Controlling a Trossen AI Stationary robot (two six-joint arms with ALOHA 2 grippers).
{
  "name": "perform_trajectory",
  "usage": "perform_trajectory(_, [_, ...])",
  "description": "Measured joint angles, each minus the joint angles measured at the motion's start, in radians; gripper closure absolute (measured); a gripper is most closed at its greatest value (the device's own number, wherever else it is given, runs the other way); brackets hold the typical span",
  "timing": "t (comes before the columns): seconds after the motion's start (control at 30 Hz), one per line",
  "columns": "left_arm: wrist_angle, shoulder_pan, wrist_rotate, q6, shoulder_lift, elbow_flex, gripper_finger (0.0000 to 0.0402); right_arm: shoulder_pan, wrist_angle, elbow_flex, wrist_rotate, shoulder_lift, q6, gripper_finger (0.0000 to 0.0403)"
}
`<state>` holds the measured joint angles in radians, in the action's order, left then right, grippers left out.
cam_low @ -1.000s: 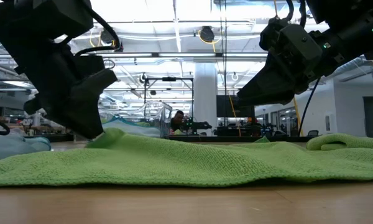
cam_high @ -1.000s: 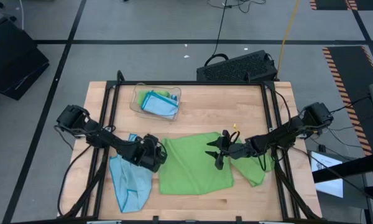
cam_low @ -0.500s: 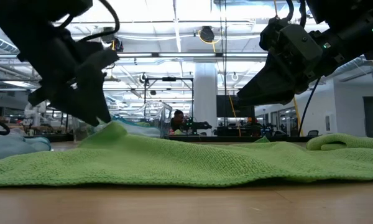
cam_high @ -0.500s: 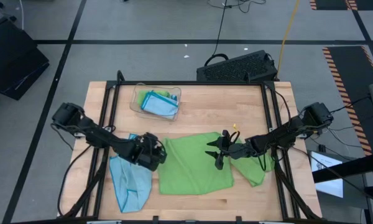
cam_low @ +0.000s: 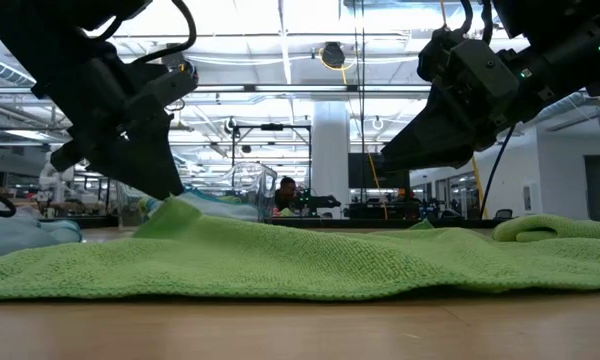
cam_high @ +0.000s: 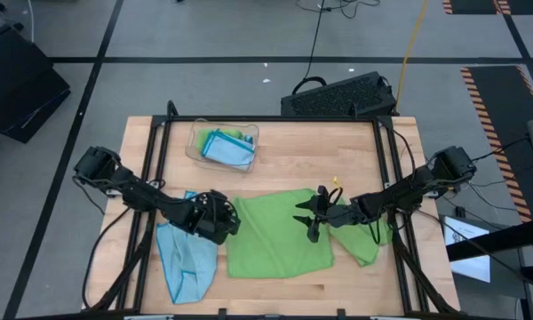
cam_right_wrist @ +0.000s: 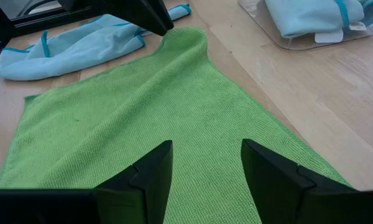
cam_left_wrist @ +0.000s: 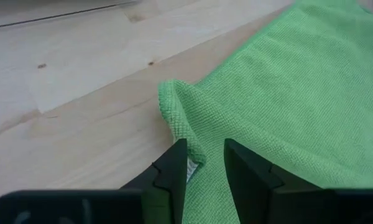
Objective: Fold microfiber towels
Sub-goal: Fold the top green microfiber cloth
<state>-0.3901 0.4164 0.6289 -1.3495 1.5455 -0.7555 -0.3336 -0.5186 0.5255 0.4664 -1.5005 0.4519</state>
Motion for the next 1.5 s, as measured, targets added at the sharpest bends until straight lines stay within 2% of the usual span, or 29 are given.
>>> perform_trajectory(0.5, [0.047, -0.043, -0.031, -0.03, 0.001, 0.008, 0.028, 0.0, 0.0, 0.0, 0.001, 0.0, 0.003, 0.0218])
perform_trajectory(0.77, [0.062, -0.043, -0.08, -0.164, 0.002, 0.119, 0.0279, 0.0, 0.0, 0.0, 0.002, 0.0, 0.003, 0.0218])
perform_trajectory(0.9, [0.123, -0.043, -0.082, -0.168, 0.002, 0.155, 0.0279, 0.0, 0.0, 0.0, 0.003, 0.0, 0.003, 0.0218])
perform_trajectory(1.27, [0.251, -0.07, -0.027, 0.105, 0.002, 0.163, 0.0284, 0.0, 0.0, 0.0, 0.003, 0.0, 0.004, 0.0218])
perform_trajectory(1.33, [0.273, -0.07, 0.003, 0.254, 0.002, 0.163, 0.0305, 0.0, -0.001, 0.0, 0.004, 0.0, 0.004, 0.0218])
perform_trajectory(1.4, [0.291, -0.063, 0.012, 0.361, 0.002, 0.156, 0.0342, 0.0, -0.011, 0.0, 0.005, 0.0, 0.007, 0.0218])
perform_trajectory(1.47, [0.291, -0.06, 0.012, 0.385, 0.001, 0.142, 0.0383, 0.001, -0.063, -0.001, 0.016, -0.009, 0.007, 0.0218])
perform_trajectory(1.5, [0.291, -0.06, 0.017, 0.387, -0.003, 0.137, 0.039, 0.004, -0.106, -0.001, 0.024, -0.019, 0.003, 0.0218])
